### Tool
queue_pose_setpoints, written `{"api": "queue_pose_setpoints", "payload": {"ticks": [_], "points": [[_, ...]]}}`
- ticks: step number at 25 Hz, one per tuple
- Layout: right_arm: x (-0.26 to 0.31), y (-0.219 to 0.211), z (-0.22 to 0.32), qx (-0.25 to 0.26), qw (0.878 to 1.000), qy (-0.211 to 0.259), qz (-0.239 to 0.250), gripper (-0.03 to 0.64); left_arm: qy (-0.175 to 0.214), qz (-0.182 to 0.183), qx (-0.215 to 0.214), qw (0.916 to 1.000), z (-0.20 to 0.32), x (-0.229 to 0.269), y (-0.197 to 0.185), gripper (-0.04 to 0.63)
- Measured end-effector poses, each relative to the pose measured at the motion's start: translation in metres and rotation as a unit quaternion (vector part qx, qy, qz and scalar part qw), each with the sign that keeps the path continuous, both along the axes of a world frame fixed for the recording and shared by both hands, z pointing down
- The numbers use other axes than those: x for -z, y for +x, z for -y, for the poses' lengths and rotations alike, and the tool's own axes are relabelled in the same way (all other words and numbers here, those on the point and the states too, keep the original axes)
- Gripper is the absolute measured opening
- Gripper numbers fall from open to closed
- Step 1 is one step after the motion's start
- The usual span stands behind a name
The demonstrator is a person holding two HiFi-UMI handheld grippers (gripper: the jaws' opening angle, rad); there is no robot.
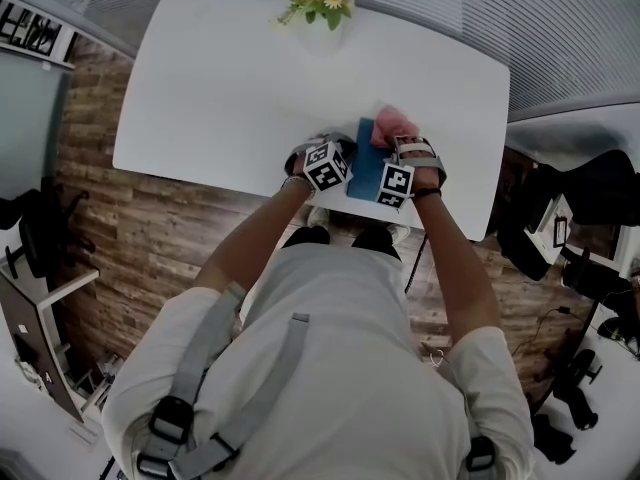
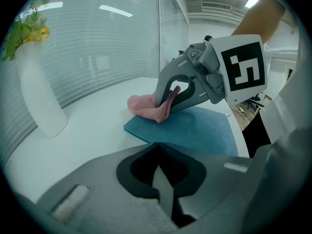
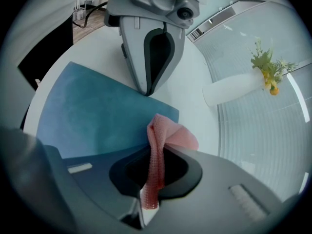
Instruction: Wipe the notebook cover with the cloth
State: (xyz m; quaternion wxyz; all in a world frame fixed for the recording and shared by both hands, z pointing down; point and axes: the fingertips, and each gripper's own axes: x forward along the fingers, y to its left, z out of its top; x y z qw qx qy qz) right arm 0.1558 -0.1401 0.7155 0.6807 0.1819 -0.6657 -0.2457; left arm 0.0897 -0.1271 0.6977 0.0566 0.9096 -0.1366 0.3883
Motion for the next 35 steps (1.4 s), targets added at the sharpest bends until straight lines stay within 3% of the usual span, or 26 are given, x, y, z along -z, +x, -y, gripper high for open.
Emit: {"api": "queue_pose_setpoints", "payload": {"ticks": [35], "points": [[0.000,-0.011,-0.044,0.001,1.000,-0.012,0.018,0.002,-0.002,0.001,0.001,1.0000,0.001,-0.001,0.000,-0.002]]}}
